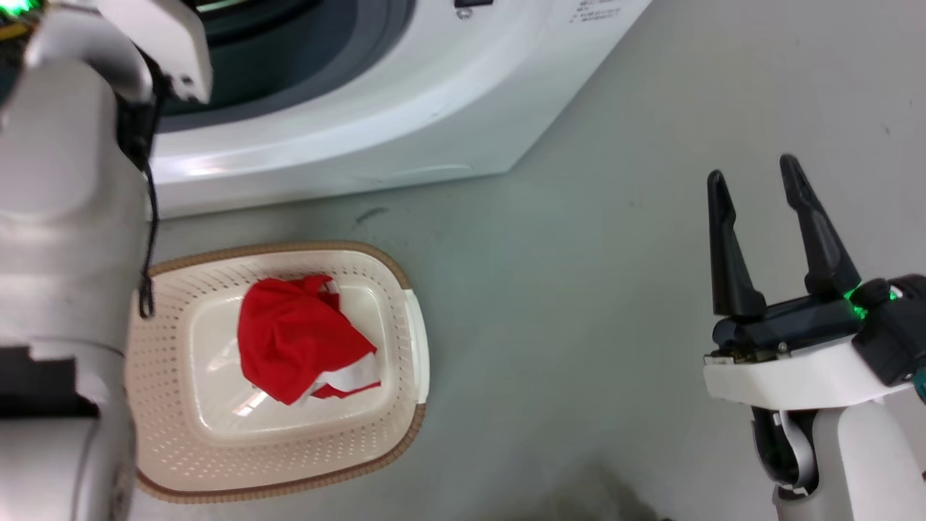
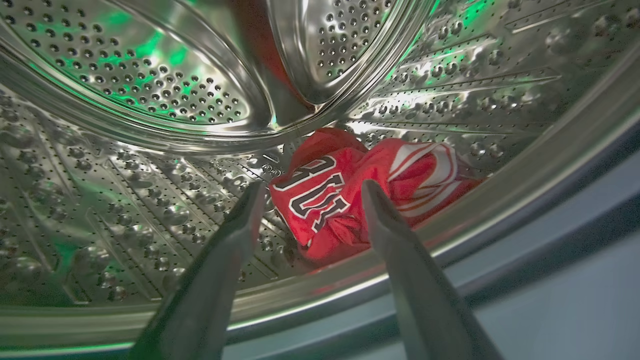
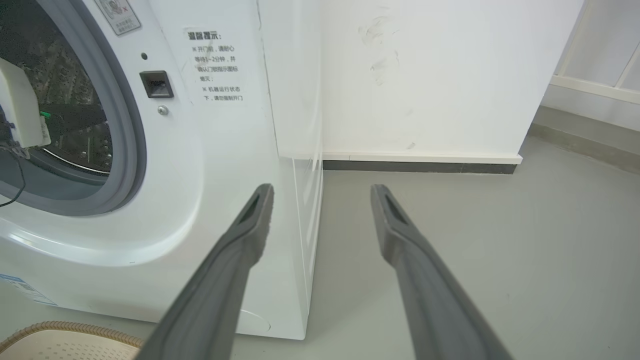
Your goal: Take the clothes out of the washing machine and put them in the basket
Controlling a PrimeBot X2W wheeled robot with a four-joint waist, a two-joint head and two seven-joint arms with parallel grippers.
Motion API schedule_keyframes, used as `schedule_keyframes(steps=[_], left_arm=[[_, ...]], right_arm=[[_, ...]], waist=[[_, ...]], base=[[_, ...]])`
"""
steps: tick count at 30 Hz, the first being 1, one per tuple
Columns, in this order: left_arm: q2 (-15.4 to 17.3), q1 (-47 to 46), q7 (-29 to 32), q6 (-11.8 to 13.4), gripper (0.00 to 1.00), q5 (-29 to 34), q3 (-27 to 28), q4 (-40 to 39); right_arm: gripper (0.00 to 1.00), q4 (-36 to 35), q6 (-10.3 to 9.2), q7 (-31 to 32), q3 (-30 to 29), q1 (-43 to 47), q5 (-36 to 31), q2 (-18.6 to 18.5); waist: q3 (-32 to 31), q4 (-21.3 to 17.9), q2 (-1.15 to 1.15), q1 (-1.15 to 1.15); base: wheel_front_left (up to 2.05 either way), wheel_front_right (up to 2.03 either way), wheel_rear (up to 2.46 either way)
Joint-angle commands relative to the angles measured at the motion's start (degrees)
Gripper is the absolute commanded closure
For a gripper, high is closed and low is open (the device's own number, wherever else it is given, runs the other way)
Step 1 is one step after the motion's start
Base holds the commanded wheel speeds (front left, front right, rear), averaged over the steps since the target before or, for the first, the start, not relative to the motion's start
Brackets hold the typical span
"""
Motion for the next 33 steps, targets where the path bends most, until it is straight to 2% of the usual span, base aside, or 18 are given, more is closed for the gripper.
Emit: schedule_keyframes(steps=[1,9,12,16,20,25,32,33], left_arm=[[1.4,-3.8,1.7,-0.3,0.0,-0.1,-0.4,2.0],[2.7,-14.4,7.4,-0.7,0.0,-1.9,-2.8,7.6],[2.0,-19.7,12.2,-0.8,0.0,-4.1,-5.7,10.1],[2.6,-23.6,17.5,-0.8,0.0,-7.7,-6.8,12.6],[3.3,-25.9,21.0,-0.8,0.0,-8.7,-8.3,14.1],[4.8,-27.4,22.6,-0.8,0.0,-8.7,-10.1,16.0],[4.7,-26.9,21.5,-0.8,0.0,-9.6,-11.6,17.8],[4.8,-27.0,20.9,-0.8,0.61,-9.7,-11.7,17.9]], right_arm=[[0.0,-0.6,-0.04,-0.1,-0.2,-1.7,0.7,0.1],[0.0,-1.3,-0.04,-0.1,-0.4,-3.7,2.8,0.1],[0.0,-1.6,-0.04,-0.1,-0.3,-4.1,3.4,0.1],[0.0,-1.9,-0.04,-0.1,0.0,-4.9,4.0,0.1],[0.0,-2.1,-0.04,-0.1,0.1,-4.9,4.4,0.1],[0.0,-2.3,-0.04,-0.1,0.0,-5.3,4.8,0.1],[0.0,-2.3,-0.04,-0.1,0.0,-5.5,5.1,0.1],[0.0,-2.3,-0.04,-0.1,-0.1,-5.5,5.0,0.1]], waist=[[4.0,-2.6,0.0,-0.01],[8.5,-4.8,0.0,-0.01],[10.5,-5.4,0.0,-0.01],[12.3,-6.2,0.0,-0.01],[13.2,-6.8,0.0,-0.01],[14.3,-7.4,0.0,-0.01],[14.8,-7.6,0.0,-0.01],[14.9,-7.6,0.0,-0.01]], base=[[0.0,0.0,0.0],[0.0,0.0,0.0],[0.0,0.0,0.0],[0.0,0.0,0.0],[0.0,0.0,0.0],[0.0,0.0,0.0],[0.0,0.0,0.0],[0.0,0.0,0.0]])
